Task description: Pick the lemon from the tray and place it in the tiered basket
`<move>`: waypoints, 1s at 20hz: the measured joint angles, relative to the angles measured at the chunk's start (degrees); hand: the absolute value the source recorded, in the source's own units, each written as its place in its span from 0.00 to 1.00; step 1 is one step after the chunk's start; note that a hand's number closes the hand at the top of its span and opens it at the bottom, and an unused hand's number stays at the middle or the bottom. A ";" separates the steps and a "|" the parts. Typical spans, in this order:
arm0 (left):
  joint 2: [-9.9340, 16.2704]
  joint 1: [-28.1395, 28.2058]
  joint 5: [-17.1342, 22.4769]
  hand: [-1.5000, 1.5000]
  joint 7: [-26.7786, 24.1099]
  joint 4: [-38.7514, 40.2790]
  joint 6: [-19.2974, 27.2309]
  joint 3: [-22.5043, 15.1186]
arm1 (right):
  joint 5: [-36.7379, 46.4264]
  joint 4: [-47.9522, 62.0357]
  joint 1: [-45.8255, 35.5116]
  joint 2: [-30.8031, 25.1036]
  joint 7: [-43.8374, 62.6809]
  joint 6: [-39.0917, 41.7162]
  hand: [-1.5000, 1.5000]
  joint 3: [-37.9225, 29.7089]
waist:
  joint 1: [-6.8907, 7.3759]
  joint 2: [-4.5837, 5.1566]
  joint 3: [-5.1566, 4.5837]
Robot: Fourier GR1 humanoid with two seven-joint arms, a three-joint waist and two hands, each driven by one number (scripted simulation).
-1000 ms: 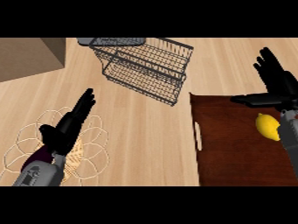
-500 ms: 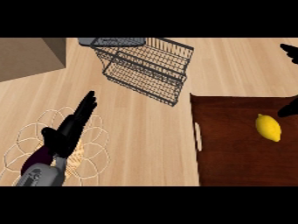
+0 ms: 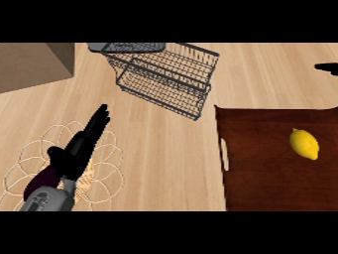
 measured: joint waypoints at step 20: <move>-2.76 1.10 -3.53 0.50 1.81 -2.07 -2.72 3.49 | 18.77 -0.95 10.66 10.93 4.02 -3.02 0.00 -2.49 | 0.30 0.24 0.13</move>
